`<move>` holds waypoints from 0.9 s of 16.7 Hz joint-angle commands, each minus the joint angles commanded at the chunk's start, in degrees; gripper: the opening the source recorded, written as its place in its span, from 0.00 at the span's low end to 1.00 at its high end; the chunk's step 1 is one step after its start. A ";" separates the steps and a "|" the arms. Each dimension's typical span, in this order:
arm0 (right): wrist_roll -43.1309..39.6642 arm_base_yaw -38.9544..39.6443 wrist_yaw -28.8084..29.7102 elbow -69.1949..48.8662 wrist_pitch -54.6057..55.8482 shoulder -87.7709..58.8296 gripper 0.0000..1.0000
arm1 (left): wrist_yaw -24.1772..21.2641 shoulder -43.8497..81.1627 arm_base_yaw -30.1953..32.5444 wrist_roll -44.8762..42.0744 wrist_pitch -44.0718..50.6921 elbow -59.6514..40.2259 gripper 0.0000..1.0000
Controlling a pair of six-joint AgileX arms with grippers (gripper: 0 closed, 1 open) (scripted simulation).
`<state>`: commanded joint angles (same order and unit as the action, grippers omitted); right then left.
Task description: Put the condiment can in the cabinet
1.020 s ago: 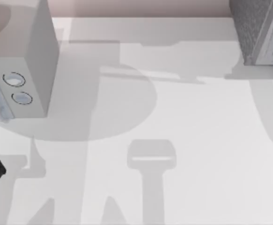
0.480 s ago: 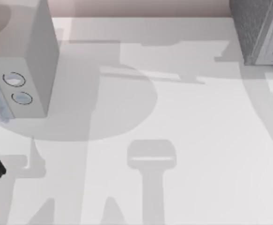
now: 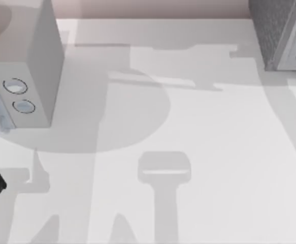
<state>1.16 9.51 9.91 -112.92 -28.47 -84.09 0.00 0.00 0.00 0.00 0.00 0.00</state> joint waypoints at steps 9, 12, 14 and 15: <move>-0.07 -3.59 -2.98 -18.68 3.52 -22.76 0.00 | 0.00 0.00 0.00 0.00 0.00 0.00 1.00; -0.07 -3.61 -3.00 -18.72 3.54 -22.81 0.00 | 0.00 0.00 0.00 0.00 0.00 0.00 1.00; -0.07 -3.61 -3.00 -18.72 3.54 -22.81 0.08 | 0.00 0.00 0.00 0.00 0.00 0.00 1.00; -0.07 -3.61 -3.00 -18.72 3.54 -22.81 0.15 | 0.00 0.00 0.00 0.00 0.00 0.00 1.00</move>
<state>1.09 5.90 6.92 -131.64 -24.93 -106.90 0.00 0.00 0.00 0.00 0.00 0.00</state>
